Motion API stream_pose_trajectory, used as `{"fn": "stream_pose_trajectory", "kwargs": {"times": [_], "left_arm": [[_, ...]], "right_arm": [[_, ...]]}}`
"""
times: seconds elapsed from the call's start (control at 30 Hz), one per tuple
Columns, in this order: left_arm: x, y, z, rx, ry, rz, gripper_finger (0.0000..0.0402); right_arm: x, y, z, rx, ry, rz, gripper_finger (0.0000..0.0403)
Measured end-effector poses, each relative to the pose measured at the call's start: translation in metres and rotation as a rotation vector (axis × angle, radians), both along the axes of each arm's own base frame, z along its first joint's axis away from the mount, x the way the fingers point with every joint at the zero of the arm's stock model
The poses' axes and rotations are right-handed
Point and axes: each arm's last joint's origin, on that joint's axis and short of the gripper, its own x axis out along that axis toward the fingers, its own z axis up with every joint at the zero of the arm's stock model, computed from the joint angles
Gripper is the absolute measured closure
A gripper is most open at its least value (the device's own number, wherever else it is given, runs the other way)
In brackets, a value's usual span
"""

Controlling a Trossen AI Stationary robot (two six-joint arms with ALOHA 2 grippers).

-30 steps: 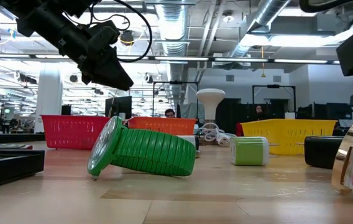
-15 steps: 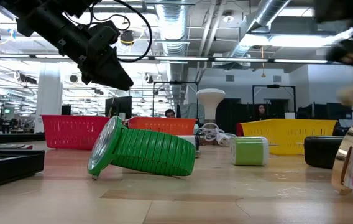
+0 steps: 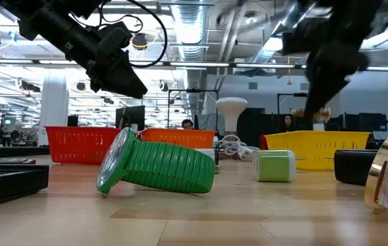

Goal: Pick & Place Office items
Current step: Put the gold wrist watch into the yellow bin, then put the pink charger adapter into the red bin

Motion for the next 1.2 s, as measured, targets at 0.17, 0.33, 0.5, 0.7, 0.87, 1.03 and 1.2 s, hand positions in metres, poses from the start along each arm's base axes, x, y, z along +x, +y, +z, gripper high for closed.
{"fn": "stream_pose_trajectory", "kwargs": {"times": [0.17,0.33,0.5,0.7,0.87,1.03,1.2], "left_arm": [[0.0,0.0,0.0,0.0,-0.006,0.0,0.0266],[0.0,0.0,0.0,0.0,-0.006,0.0,0.0266],[0.0,0.0,0.0,-0.001,-0.006,0.0,0.0266],[0.001,0.0,0.001,-0.001,-0.009,0.0,0.0266],[0.001,0.0,0.001,-0.001,-0.014,0.0,0.0266],[0.001,0.0,0.001,-0.003,-0.018,0.001,0.0266],[0.002,-0.007,0.003,-0.006,-0.041,-0.027,0.0266]], "right_arm": [[0.013,-0.027,-0.024,0.034,0.111,-0.098,0.0392],[0.018,-0.036,-0.039,0.028,0.176,-0.122,0.0375],[0.021,-0.034,-0.038,0.033,0.18,-0.091,0.0343],[0.022,-0.035,-0.024,0.037,0.141,-0.086,0.0321],[0.022,-0.033,-0.008,0.045,0.09,-0.076,0.032],[0.016,-0.024,0.014,0.036,0.026,0.033,0.0319],[0.002,-0.019,0.042,0.024,-0.064,0.188,0.0319]]}}
